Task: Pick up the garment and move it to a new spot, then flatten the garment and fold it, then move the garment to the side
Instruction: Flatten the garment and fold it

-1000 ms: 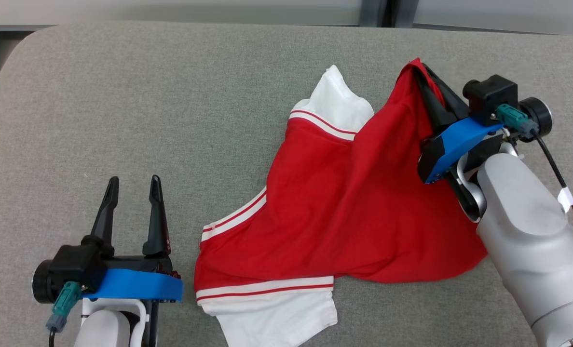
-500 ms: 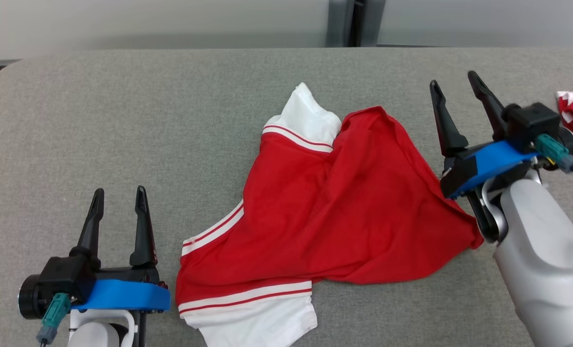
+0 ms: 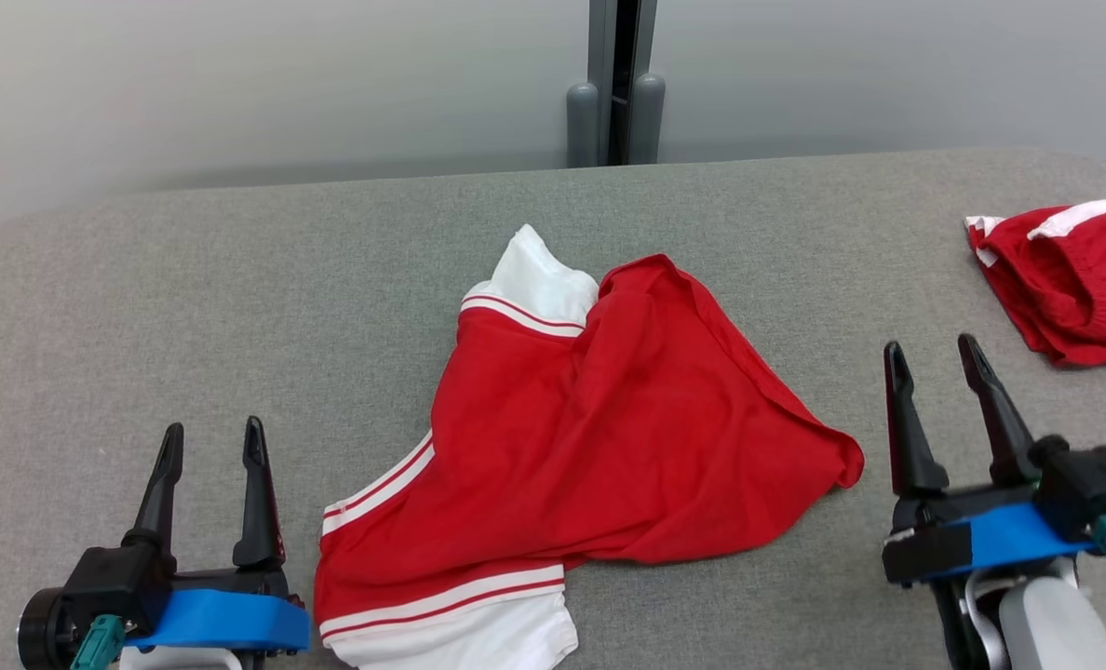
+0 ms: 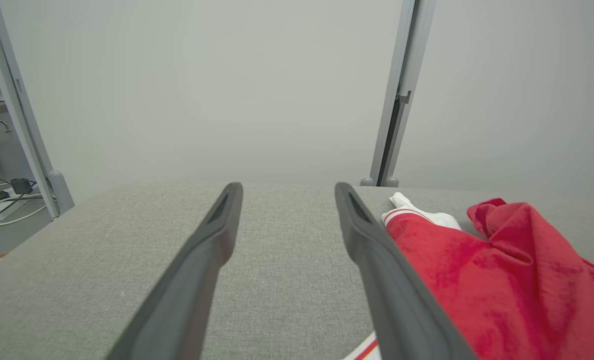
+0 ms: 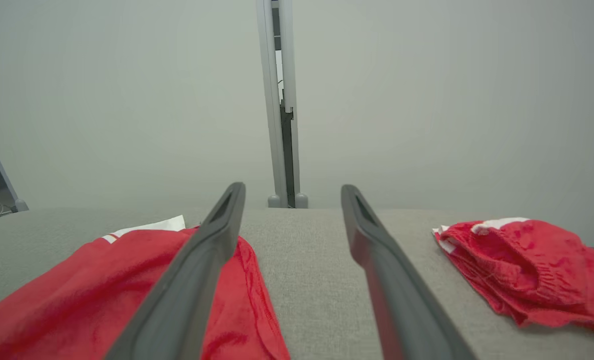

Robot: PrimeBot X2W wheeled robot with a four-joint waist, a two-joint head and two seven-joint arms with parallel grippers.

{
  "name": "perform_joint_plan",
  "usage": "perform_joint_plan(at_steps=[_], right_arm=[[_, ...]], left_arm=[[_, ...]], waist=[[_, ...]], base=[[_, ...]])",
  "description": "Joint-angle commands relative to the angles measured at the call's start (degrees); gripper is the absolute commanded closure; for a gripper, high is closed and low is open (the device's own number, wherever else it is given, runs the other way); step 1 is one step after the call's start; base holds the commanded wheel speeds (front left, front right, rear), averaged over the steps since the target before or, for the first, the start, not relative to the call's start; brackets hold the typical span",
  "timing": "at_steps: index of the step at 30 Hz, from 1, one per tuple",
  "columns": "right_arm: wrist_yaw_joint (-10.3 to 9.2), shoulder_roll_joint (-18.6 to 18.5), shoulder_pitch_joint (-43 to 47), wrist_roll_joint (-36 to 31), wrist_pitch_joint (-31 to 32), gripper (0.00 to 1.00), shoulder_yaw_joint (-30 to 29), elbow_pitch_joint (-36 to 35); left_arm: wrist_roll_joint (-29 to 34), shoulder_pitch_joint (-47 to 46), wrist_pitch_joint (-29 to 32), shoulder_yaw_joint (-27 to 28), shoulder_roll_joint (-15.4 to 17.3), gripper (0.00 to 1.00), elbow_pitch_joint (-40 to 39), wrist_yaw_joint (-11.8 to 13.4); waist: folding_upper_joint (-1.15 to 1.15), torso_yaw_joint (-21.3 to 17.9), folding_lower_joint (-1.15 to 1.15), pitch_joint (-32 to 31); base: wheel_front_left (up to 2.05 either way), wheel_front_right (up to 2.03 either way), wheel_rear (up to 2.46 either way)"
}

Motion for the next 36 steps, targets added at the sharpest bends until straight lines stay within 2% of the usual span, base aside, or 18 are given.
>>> perform_joint_plan(at_steps=[1,8,20,27,36], right_arm=[[-0.04,1.2,3.1,-0.3,-0.1,0.0,-0.8,-1.9],[-0.04,3.9,9.6,-1.6,-0.1,0.0,-2.3,-5.7],[-0.04,4.7,10.2,-3.1,-0.1,0.0,-2.0,-4.6],[-0.04,5.0,9.7,-3.4,-0.1,0.0,-1.7,-2.8],[-0.04,5.3,8.3,-3.6,-0.1,0.0,-1.9,-1.8]], left_arm=[[0.3,0.8,-0.1,0.2,0.2,0.0,0.0,-0.2],[1.0,1.8,-0.1,0.5,0.2,0.0,0.2,-0.6],[4.6,-1.1,-0.1,-1.5,1.0,0.0,1.5,-2.2],[7.2,-2.6,0.2,-4.6,2.6,0.0,10.1,-3.2],[6.8,-5.3,4.5,-7.0,4.1,0.0,18.8,-4.7]], waist=[[0.0,-0.2,0.01,-0.6],[0.0,-0.8,0.01,-1.5],[0.0,-0.7,0.01,-1.5],[0.0,-0.9,0.01,-0.8],[0.0,-1.7,0.01,1.0]], base=[[0.0,0.0,0.0],[0.0,0.0,0.0],[0.0,0.0,0.0],[0.0,0.0,0.0],[0.0,0.0,0.0]])
